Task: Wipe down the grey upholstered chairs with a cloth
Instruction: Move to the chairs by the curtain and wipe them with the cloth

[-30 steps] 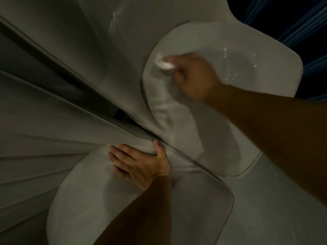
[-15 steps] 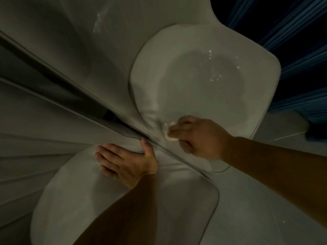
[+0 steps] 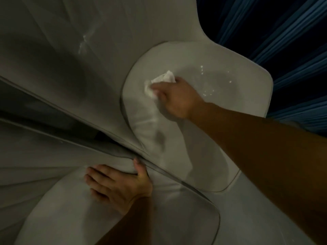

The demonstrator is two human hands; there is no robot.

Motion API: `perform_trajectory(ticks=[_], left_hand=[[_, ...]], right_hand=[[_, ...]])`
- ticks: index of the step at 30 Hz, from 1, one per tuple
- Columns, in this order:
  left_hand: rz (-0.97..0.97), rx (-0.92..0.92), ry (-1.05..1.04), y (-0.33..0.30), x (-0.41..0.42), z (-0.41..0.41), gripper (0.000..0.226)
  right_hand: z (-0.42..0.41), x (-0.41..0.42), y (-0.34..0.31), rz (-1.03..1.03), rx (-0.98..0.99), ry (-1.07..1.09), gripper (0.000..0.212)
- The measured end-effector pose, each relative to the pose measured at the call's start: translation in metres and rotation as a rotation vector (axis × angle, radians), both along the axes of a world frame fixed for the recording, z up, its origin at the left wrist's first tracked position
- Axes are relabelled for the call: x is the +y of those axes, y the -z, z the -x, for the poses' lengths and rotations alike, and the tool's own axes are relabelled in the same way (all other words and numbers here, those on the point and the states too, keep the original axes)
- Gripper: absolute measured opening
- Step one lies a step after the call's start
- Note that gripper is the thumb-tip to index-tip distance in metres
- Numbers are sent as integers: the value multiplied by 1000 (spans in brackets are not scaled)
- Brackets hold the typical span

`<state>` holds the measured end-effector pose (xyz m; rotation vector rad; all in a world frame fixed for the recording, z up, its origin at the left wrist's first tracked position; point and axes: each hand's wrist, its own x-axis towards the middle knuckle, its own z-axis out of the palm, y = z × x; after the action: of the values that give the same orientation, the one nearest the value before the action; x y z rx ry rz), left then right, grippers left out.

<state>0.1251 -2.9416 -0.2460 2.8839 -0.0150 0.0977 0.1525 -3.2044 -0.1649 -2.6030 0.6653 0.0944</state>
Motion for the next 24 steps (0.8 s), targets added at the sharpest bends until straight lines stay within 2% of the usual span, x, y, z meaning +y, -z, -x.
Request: perform_trajectory(ticks=[2,5,10,13,19,24], left_hand=[[6,-6,3,1,-1,-1,99],[3,5,7,1,0,-3,99],[-8,47,-2,-2,0,-6,101],[-1,74,9,-4,1,-6,102],[4,103,14,-12,-2,-6,104],[55,160,22,-26,1,-4,108]], right_hand=[[-10,11,20,133,106,-141,46],[-4,7,36,247,180,-156,64],[-7,-26,37,264,259,20,61],[27,-27,38,282,235,110,58],[107,9,31,254,192,305,60],[161,41,18,204,260,381,56]])
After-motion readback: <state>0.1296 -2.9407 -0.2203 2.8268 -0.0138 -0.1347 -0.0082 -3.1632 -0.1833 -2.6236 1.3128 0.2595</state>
